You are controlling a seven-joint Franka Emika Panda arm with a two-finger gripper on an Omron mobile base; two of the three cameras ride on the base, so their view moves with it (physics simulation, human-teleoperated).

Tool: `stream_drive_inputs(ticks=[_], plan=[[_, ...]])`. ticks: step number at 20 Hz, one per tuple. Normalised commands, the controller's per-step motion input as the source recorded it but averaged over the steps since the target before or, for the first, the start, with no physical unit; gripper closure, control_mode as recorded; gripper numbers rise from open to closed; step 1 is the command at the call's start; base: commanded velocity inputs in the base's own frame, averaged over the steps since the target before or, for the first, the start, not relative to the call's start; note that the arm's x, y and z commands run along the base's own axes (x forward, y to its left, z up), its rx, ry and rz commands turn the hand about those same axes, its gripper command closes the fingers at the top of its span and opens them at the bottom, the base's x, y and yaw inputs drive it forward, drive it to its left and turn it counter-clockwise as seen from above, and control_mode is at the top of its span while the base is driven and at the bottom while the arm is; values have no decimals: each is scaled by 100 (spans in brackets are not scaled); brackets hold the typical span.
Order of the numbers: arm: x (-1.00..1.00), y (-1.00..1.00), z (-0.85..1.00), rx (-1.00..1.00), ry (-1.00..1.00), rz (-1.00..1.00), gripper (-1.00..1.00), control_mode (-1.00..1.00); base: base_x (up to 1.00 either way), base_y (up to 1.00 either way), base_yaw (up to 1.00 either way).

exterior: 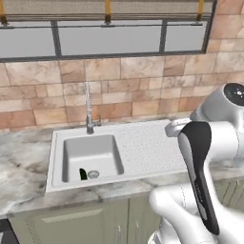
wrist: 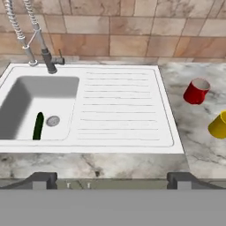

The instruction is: Clear the mugs and bowl far away from the sink.

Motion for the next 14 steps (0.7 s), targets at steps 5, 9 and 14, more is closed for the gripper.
stream_drive_inputs(ticks=[5,9,14], plan=[[0,0,0,0,0,0,-100,100,-31,-100,-2],[0,0,0,0,0,0,-100,100,-12,-83,-5],[0,0,0,0,0,0,-100,100,4,-45,0]])
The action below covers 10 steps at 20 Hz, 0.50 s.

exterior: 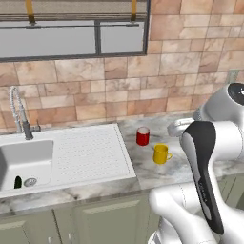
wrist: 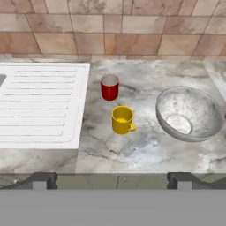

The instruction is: Clear the mugs and bowl far away from the sink.

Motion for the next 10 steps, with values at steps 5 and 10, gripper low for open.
stream_drive_inputs(ticks=[5,10], plan=[[0,0,0,0,0,0,-100,100,11,-19,0],[0,0,0,0,0,0,-100,100,59,-5,0]])
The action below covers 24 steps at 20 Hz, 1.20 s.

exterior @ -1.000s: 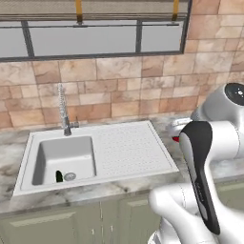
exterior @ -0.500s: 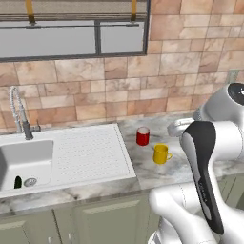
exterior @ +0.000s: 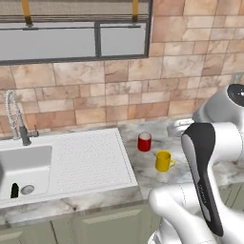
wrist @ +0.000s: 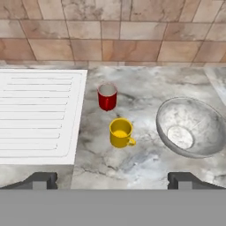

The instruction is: Clear the mugs and bowl far away from the sink.

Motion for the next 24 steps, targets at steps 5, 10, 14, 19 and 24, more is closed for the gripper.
stream_drive_inputs(ticks=[5,10,14,19,24], plan=[[0,0,0,0,0,0,-100,100,77,-1,0],[0,0,0,0,0,0,-100,100,58,-1,5],[0,0,0,0,0,0,-100,100,43,-8,12],[28,-1,-11,0,8,9,-100,-100,16,-4,6],[47,0,-22,0,11,11,-100,-100,0,0,0]])
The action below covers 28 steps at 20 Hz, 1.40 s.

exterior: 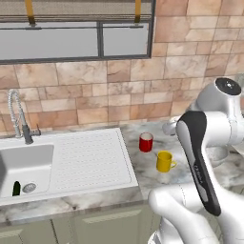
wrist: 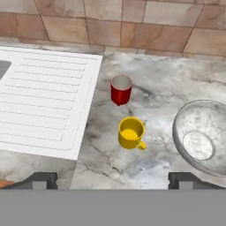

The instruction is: Clear the mugs and bowl far away from the sink.

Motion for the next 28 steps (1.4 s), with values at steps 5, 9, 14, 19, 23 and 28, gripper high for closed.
stream_drive_inputs(ticks=[5,9,14,19,23,28], plan=[[30,1,-13,0,2,-6,-100,-100,0,0,0],[33,3,-25,0,0,-9,-100,-100,0,0,0],[31,1,-26,3,0,-2,-100,-100,0,0,0],[21,0,-27,0,10,0,-100,-100,0,0,0],[17,5,-18,-2,10,0,-100,-100,0,0,0],[12,0,-19,0,13,0,-100,-100,0,0,0]])
